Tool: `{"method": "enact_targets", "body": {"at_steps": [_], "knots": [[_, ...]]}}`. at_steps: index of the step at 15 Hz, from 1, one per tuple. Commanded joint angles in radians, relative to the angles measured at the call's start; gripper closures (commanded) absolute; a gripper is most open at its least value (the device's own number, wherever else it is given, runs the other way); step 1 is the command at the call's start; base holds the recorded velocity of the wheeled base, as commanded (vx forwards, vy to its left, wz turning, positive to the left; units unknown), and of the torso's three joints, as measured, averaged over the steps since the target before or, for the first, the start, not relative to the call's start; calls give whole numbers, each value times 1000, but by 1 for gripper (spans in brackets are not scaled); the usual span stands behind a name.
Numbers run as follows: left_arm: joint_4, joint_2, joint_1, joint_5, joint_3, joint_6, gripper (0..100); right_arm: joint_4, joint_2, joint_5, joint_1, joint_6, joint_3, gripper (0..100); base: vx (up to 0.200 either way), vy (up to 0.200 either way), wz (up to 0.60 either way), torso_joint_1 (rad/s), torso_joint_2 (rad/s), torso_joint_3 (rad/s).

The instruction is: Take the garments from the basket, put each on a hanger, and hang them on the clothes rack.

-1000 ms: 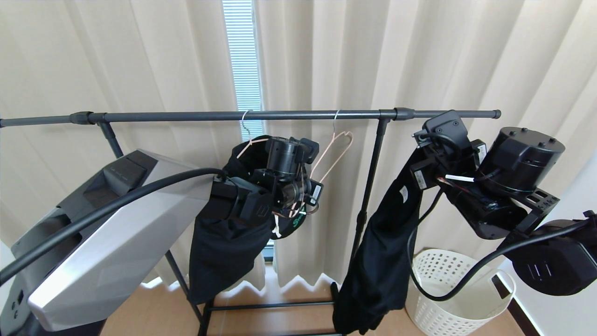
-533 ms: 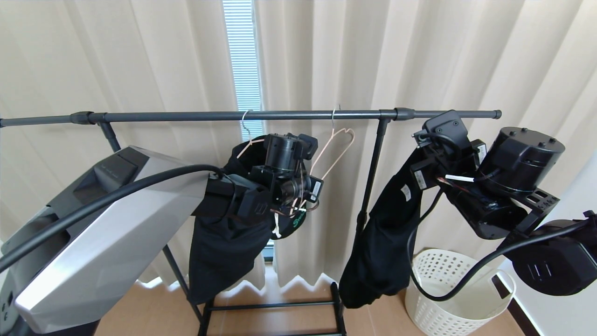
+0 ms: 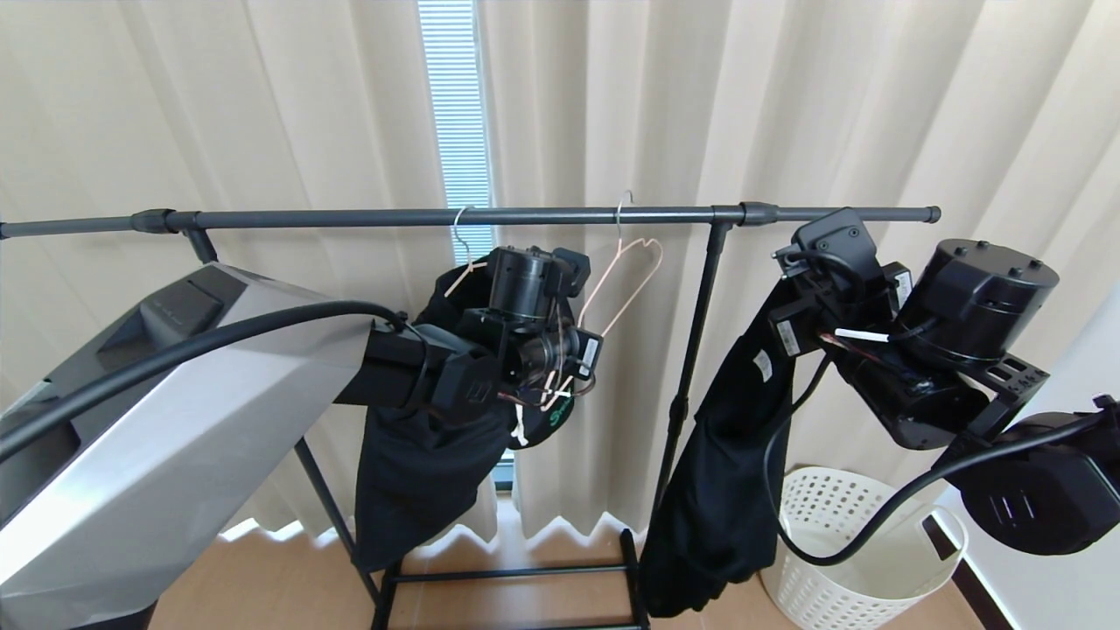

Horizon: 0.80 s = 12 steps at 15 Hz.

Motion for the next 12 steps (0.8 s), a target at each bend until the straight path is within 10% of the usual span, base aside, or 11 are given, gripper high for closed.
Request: {"method": "enact_targets", "body": {"at_steps": [1, 12], "knots": [[-3, -37, -1, 0, 40, -9, 100, 0, 6, 0, 0, -1, 4, 100, 0, 0, 0, 0, 0, 0], [-132, -207, -21, -2, 296, -12, 100, -2, 6, 2, 0, -1, 7, 100, 0, 0, 0, 0, 0, 0]]}}
